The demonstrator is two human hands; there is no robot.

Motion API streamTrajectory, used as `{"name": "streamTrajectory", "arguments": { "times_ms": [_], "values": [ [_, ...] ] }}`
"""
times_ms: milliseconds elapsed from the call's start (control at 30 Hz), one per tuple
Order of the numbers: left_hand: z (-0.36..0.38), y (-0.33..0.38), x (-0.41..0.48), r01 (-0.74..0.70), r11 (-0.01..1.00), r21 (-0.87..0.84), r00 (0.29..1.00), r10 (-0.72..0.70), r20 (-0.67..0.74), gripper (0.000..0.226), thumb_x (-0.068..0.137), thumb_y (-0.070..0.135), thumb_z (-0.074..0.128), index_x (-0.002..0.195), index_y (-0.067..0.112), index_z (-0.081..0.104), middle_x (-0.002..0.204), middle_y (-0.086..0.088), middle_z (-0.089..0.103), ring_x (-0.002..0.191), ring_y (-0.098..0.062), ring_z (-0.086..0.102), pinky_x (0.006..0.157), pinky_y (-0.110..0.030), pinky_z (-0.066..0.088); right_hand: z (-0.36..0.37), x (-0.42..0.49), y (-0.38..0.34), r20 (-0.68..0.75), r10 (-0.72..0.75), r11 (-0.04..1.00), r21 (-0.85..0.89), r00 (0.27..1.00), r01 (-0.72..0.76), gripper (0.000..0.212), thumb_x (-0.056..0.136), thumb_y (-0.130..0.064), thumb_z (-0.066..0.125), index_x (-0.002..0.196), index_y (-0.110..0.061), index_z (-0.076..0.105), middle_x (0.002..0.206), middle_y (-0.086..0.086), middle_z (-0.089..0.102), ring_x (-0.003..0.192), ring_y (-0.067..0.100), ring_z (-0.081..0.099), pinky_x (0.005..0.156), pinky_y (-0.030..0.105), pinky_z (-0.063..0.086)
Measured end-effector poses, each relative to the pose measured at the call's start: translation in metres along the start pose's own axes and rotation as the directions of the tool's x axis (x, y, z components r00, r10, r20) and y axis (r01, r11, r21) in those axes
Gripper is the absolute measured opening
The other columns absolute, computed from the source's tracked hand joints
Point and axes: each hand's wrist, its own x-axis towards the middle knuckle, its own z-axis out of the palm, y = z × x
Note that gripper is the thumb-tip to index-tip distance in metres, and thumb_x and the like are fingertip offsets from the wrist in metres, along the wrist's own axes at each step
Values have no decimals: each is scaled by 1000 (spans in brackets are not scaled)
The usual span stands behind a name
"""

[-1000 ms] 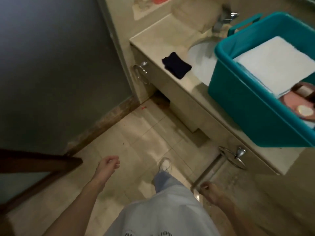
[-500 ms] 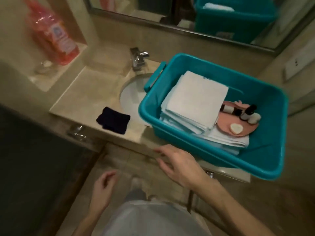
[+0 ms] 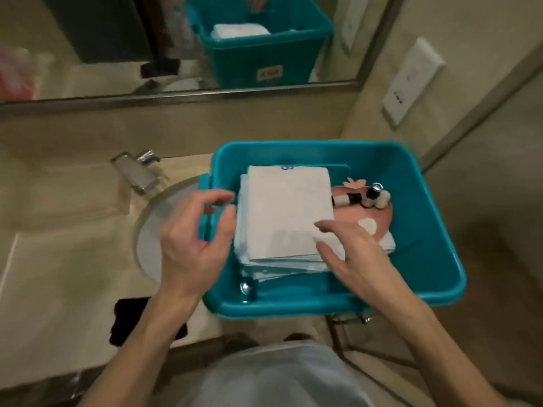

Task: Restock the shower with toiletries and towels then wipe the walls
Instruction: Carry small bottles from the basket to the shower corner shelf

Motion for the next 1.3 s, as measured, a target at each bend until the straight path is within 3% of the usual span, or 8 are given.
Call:
{"name": "streamTrajectory", "arguments": {
  "times_ms": [133,333,500,667,967,1133,1233,1300],
  "values": [
    [55,5,36,-74,997,-15,944,75,321,29,94,28,63,122,19,64,116,7,66,109,-12,61,95,-35,51,-6,-2,28,-60,235,972,-11,970,-236,38,96,-37,57,133,-25,56,127,-5,64,119,17,54,92,41,50],
    [147,5,65,-174,971,163,740,20,673,40,96,43,55,134,31,51,134,9,57,125,-13,51,102,-36,44,-23,6,57,-105,388,921,50,916,-385,40,93,-37,56,132,-34,48,122,-8,59,112,18,54,84,43,51],
    [214,-1,79,-260,922,286,703,-22,710,37,94,43,53,129,29,54,125,3,62,116,-21,54,91,-36,40,-40,32,82,-142,448,894,85,883,-440,44,90,-29,55,133,-28,47,125,0,57,109,25,58,88,44,50],
    [256,-1,84,-460,753,470,655,-70,752,34,91,43,50,120,27,60,110,2,68,106,-24,59,79,-39,29,-47,68,106,-101,406,913,13,908,-407,36,93,-25,56,127,-19,49,120,5,58,107,31,60,83,45,50],
    [282,-14,80,-444,675,589,722,-119,681,36,88,57,49,110,33,65,98,9,71,93,-17,61,73,-37,24,-40,103,129,-29,330,944,2,944,-330,20,94,-17,53,114,-20,53,106,3,66,95,31,66,73,42,51],
    [278,-6,83,-242,794,557,771,-191,608,31,84,56,54,101,32,63,91,12,70,86,-11,62,80,-35,37,-48,99,129,-89,338,932,173,937,-320,24,93,-24,62,113,-24,48,99,2,70,91,30,67,76,43,54],
    [266,0,93,71,930,361,748,-289,597,23,81,46,69,97,31,63,81,13,67,77,-5,63,78,-29,49,-53,97,126,-174,359,906,299,917,-298,30,88,-38,70,107,-33,48,94,-7,70,85,20,69,76,46,56],
    [255,7,101,329,931,158,722,-356,593,17,83,35,75,94,29,64,79,13,66,73,-6,61,71,-24,49,-59,94,121,-176,414,847,432,893,-308,31,83,-46,75,102,-35,53,90,-12,71,81,9,70,74,42,58]
  ]
}}
